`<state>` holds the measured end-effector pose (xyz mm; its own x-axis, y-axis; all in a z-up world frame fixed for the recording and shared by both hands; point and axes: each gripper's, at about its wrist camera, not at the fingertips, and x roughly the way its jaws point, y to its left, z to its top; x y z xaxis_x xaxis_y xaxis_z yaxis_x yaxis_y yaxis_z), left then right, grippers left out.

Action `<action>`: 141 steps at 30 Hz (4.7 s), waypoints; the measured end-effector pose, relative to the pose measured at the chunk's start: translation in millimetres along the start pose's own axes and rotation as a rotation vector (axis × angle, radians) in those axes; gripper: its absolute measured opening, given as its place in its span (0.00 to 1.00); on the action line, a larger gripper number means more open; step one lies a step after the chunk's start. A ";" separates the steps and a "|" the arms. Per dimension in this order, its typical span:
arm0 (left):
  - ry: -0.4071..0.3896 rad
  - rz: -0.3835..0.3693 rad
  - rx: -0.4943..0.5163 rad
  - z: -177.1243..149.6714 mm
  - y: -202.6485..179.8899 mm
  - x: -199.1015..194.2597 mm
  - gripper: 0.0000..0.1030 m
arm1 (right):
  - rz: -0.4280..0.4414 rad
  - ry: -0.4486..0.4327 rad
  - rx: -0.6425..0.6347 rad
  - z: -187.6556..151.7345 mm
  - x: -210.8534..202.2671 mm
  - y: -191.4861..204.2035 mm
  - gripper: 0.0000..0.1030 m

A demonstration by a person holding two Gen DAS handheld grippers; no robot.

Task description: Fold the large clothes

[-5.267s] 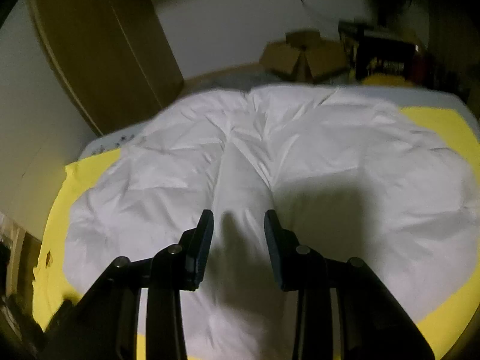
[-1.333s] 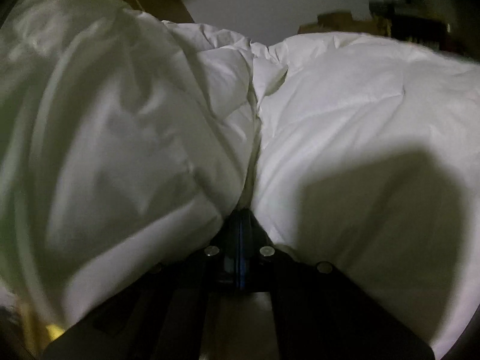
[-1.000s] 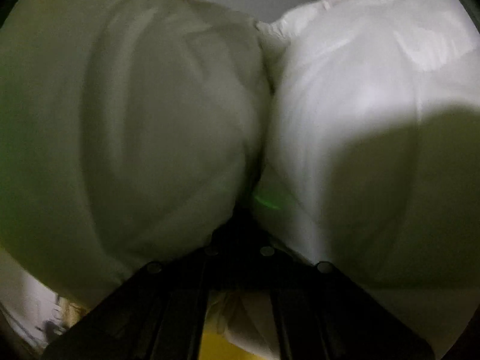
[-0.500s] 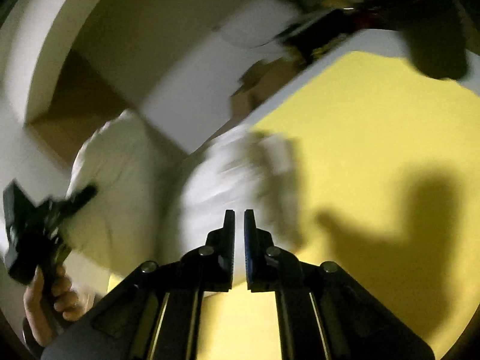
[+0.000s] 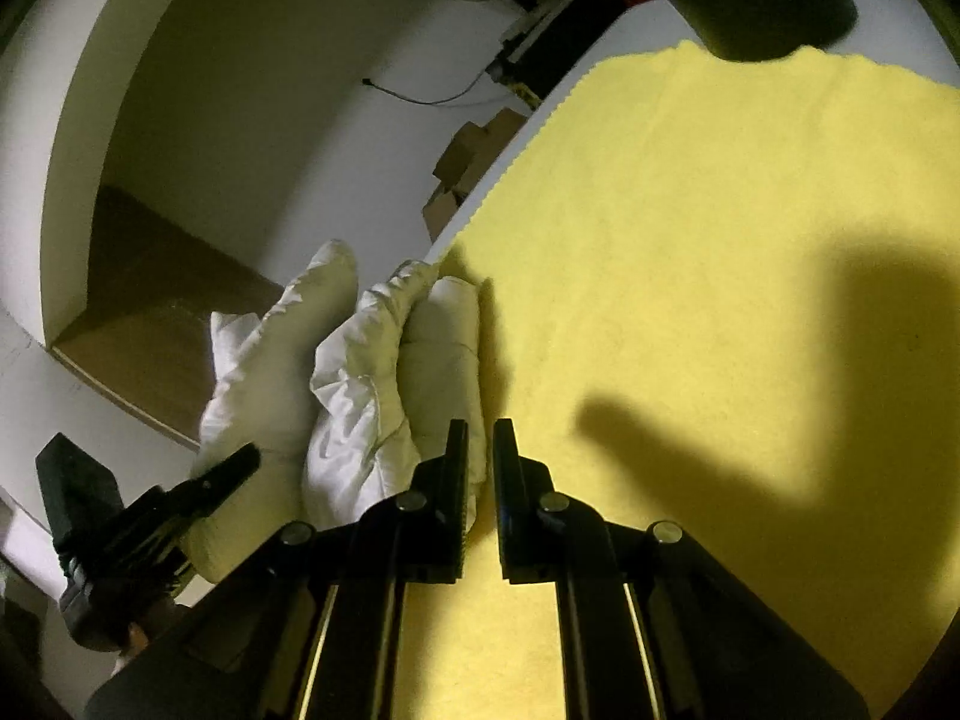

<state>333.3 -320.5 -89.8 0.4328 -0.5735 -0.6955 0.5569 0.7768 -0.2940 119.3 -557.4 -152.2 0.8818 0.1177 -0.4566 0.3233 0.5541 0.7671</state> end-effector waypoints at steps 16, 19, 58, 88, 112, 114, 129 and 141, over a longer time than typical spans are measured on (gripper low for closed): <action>-0.100 -0.138 0.168 -30.1 -3.5 -36.8 0.97 | 0.014 -0.047 -0.048 -1.5 1.6 15.1 0.53; -0.240 -0.183 0.177 -42.8 14.3 -111.8 1.00 | 0.026 -0.080 -0.054 -0.4 4.2 17.3 0.61; -0.236 -0.250 -0.269 -174.0 229.8 -243.4 1.00 | -0.058 0.415 -0.540 15.0 141.9 230.7 0.08; -0.021 0.063 -0.062 140.4 187.1 19.6 1.00 | 0.068 0.356 -0.475 -10.3 160.8 98.3 0.08; 0.036 0.080 0.005 128.4 193.3 108.8 1.00 | 0.083 0.348 -0.465 1.2 145.3 101.9 0.44; -0.042 0.061 0.011 129.3 197.5 69.3 1.00 | 0.168 0.315 -0.410 8.2 118.7 103.9 0.87; -0.002 -0.054 -0.016 11.7 211.5 -93.1 1.00 | 0.092 0.352 -0.125 23.1 119.0 47.8 1.00; -0.007 -0.082 -0.081 -13.6 242.5 -138.6 1.00 | 0.030 0.367 -0.223 7.7 175.7 72.0 1.00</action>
<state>398.8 -49.1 -73.6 0.3930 -0.6379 -0.6623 0.5319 0.7453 -0.4021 300.2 -503.2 -173.7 0.6962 0.3993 -0.5965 0.1820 0.7057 0.6848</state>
